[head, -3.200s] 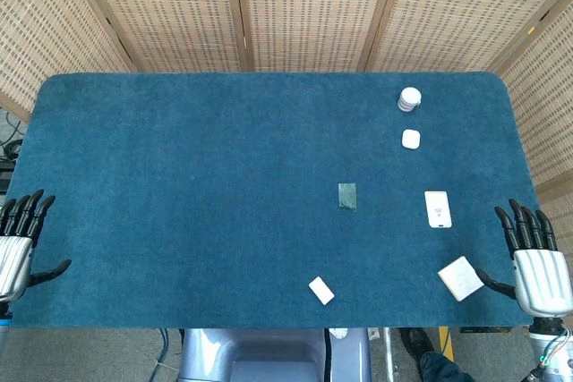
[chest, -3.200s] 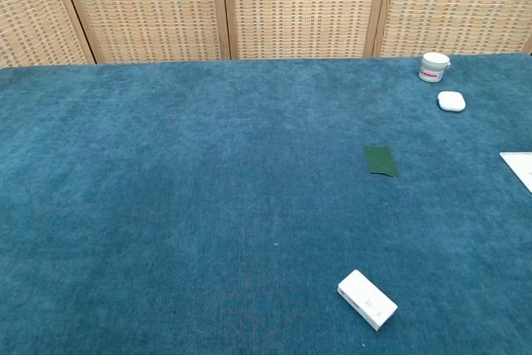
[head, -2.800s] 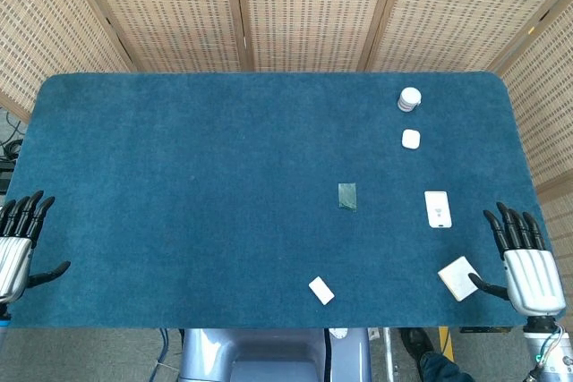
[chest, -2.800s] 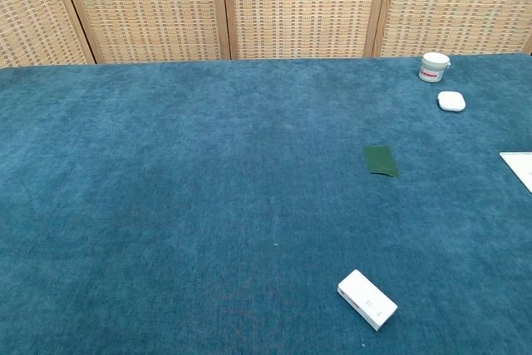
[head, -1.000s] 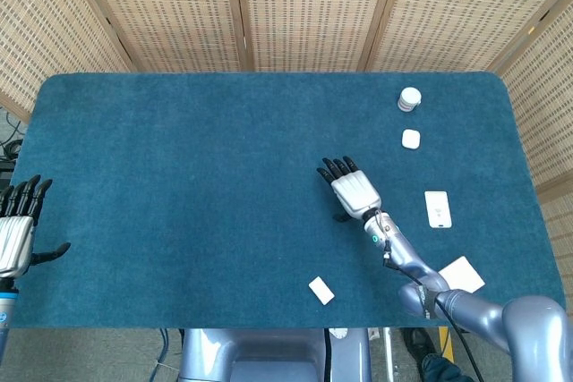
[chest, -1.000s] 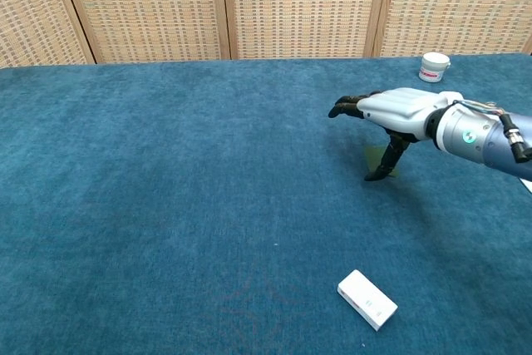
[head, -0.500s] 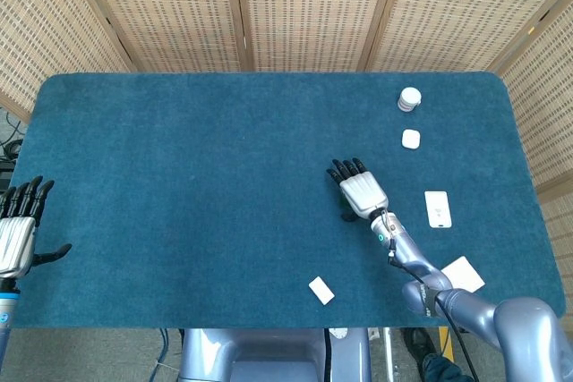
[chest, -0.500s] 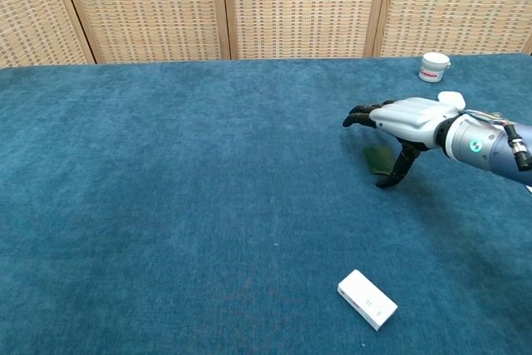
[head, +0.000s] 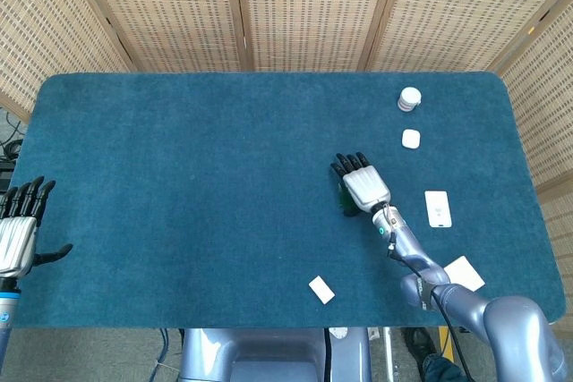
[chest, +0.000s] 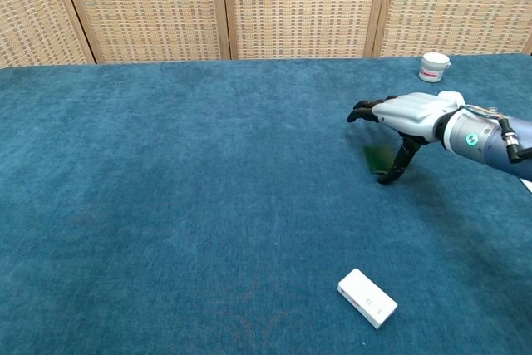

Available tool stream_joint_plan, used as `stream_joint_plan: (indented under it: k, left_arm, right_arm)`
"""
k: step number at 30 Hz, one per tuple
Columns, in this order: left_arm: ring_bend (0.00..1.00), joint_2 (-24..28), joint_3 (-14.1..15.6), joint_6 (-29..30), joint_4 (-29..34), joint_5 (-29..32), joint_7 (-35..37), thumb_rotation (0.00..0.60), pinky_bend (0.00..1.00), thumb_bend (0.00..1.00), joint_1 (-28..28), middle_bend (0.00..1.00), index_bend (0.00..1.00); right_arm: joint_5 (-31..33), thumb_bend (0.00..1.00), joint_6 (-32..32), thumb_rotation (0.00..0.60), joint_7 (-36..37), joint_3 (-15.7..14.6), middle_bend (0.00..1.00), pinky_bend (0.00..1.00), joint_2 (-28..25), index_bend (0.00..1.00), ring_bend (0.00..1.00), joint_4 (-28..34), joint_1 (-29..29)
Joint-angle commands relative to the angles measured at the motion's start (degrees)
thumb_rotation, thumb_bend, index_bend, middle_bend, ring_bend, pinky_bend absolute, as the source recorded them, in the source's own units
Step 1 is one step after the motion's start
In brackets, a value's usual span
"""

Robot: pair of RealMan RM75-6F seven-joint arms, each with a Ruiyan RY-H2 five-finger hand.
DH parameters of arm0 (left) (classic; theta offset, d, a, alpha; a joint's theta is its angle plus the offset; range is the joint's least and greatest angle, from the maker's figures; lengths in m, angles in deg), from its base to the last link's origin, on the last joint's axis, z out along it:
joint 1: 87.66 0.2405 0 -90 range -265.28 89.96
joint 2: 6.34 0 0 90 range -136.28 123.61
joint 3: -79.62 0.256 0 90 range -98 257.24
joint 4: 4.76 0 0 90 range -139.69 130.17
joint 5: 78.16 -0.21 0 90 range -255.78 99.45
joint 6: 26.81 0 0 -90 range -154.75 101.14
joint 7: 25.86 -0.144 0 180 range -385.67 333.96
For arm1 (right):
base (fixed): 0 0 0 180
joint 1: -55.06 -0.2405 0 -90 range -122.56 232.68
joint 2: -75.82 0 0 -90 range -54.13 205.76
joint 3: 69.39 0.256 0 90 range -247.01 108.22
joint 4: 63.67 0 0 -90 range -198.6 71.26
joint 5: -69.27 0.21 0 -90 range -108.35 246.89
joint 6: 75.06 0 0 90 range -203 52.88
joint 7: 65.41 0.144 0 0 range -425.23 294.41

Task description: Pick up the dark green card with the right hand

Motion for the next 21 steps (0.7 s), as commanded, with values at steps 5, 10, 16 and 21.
stream_joint_plan:
  k: [5, 10, 16, 21]
  left_arm:
    - [0.0, 0.0, 0.2, 0.1, 0.1, -0.1, 0.0, 0.6, 0.0, 0.0, 0.1, 0.0, 0.0]
    - [0.0, 0.0, 0.2, 0.2, 0.2, -0.2, -0.2, 0.6, 0.0, 0.0, 0.1, 0.0, 0.0]
    - [0.0, -0.1, 0.3, 0.2, 0.2, -0.2, -0.4, 0.6, 0.0, 0.0, 0.0, 0.0, 0.0]
    - [0.0, -0.2, 0.3, 0.1, 0.2, 0.0, -0.7, 0.6, 0.0, 0.0, 0.0, 0.0, 0.0]
  right_arm:
    - [0.5, 0.23, 0.4, 0.6, -0.9, 0.8, 0.0, 0.0, -0.4, 0.09, 0.0, -1.0, -0.6]
    - [0.1, 0.23, 2.0, 0.6, -1.0, 1.1, 0.0, 0.0, -1.8, 0.09, 0.0, 0.1, -0.3]
    - [-1.3, 0.23, 6.5, 0.6, 0.1, 1.5, 0.0, 0.0, -3.7, 0.09, 0.0, 3.5, 0.9]
    - [-1.4, 0.23, 6.5, 0.6, 1.8, 1.0, 0.0, 0.0, -6.6, 0.09, 0.0, 9.3, 2.1]
